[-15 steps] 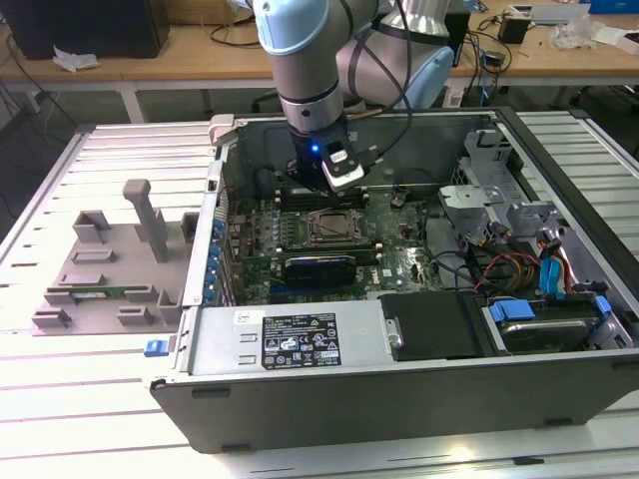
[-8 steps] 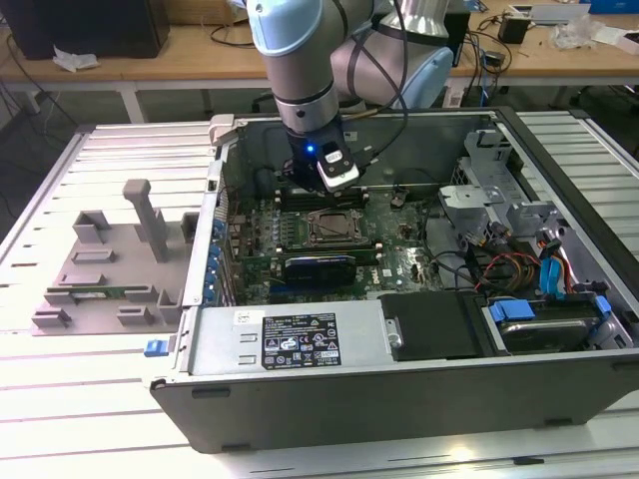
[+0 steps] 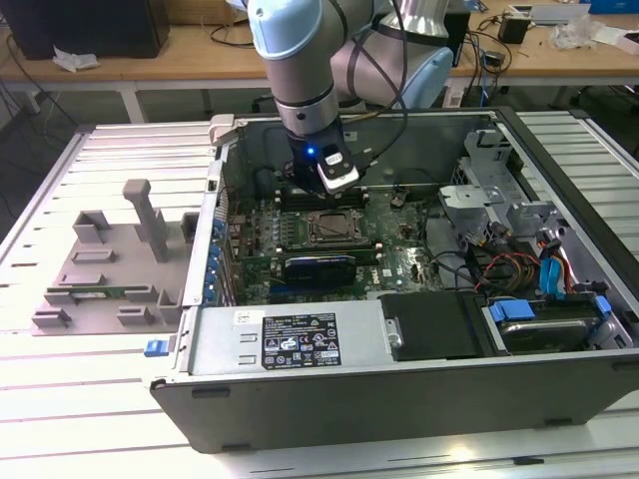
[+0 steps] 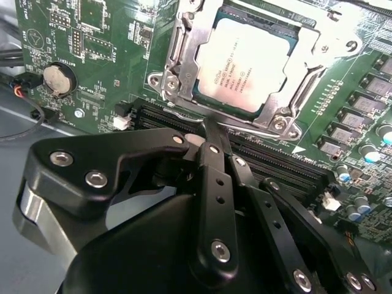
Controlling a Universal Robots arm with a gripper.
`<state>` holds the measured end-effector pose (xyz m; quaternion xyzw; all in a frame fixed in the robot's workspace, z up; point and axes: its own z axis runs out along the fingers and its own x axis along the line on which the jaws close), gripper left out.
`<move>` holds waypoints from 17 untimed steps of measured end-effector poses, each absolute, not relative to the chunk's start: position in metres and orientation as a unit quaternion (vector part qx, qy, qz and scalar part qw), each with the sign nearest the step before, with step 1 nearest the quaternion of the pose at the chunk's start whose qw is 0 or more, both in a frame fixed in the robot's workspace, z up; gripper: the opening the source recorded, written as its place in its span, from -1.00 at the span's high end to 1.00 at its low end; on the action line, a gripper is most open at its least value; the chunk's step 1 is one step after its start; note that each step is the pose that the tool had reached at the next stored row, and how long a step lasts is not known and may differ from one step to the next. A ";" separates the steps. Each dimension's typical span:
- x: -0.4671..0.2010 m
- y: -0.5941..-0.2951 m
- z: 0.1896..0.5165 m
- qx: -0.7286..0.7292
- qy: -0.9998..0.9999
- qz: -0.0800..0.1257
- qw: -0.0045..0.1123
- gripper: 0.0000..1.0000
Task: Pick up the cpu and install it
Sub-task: 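Install the first cpu locking lever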
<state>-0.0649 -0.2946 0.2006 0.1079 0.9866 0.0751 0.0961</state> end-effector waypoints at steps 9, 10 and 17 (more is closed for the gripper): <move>-0.056 -0.295 0.198 0.112 0.986 0.075 0.097 0.79; -0.056 -0.295 0.198 0.113 0.986 0.075 0.097 0.79; -0.056 -0.297 0.198 0.114 0.986 0.075 0.097 0.79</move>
